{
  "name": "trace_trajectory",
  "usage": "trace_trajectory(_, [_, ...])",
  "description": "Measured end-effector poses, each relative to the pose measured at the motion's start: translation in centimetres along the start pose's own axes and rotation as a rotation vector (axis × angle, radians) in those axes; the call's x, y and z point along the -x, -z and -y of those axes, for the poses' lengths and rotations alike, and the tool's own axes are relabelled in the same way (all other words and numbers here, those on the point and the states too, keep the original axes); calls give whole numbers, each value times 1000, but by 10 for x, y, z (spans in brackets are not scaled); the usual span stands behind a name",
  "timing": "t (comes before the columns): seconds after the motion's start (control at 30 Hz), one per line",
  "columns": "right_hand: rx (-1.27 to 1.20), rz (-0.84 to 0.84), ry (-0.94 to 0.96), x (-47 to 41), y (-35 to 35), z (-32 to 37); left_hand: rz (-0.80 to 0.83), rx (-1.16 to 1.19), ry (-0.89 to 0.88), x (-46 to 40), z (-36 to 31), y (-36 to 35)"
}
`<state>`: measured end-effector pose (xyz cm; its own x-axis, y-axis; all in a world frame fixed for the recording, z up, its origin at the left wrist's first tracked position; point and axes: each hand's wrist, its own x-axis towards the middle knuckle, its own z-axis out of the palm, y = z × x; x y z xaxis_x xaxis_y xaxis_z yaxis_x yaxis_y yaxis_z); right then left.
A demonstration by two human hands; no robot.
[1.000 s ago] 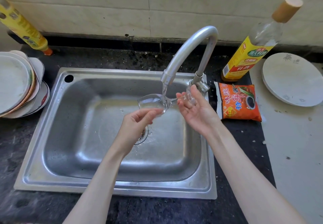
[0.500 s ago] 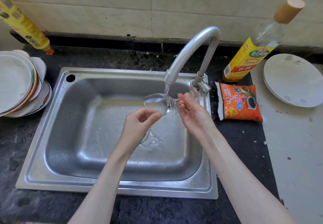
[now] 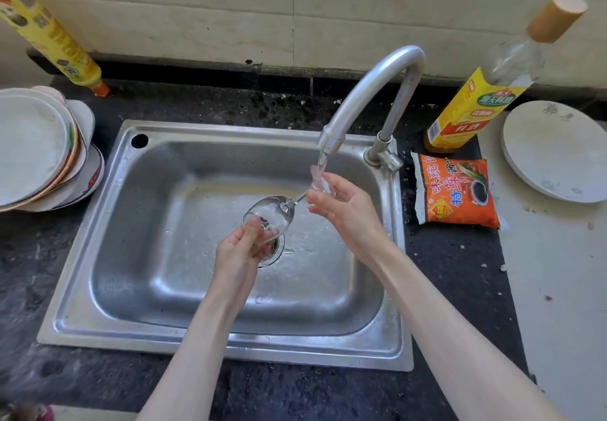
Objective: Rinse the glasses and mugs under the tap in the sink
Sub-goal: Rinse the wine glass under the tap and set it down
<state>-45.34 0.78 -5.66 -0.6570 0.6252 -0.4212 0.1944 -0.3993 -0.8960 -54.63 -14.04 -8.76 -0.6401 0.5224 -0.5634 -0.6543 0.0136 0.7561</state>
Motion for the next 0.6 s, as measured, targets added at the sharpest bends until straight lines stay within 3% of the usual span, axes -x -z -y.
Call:
trace_trajectory(0.13, [203,-35,96,2,1,3,-8,-40,-45,1,0,2])
trace_trajectory(0.3, [336,-182,97,1,6,-13,-68,-332,-279,10,-16,-14])
trace_trajectory(0.4, [128,-181,-52,5,7,-26,93,-540,-498,20,-26,-32])
trace_trajectory(0.5, [-190,-44,-234,13,7,-33,237,-763,-806,23,-25,-39])
trace_trajectory(0.6, [-426,37,-336,15,10,-33,307,-793,-901,25,-22,-44])
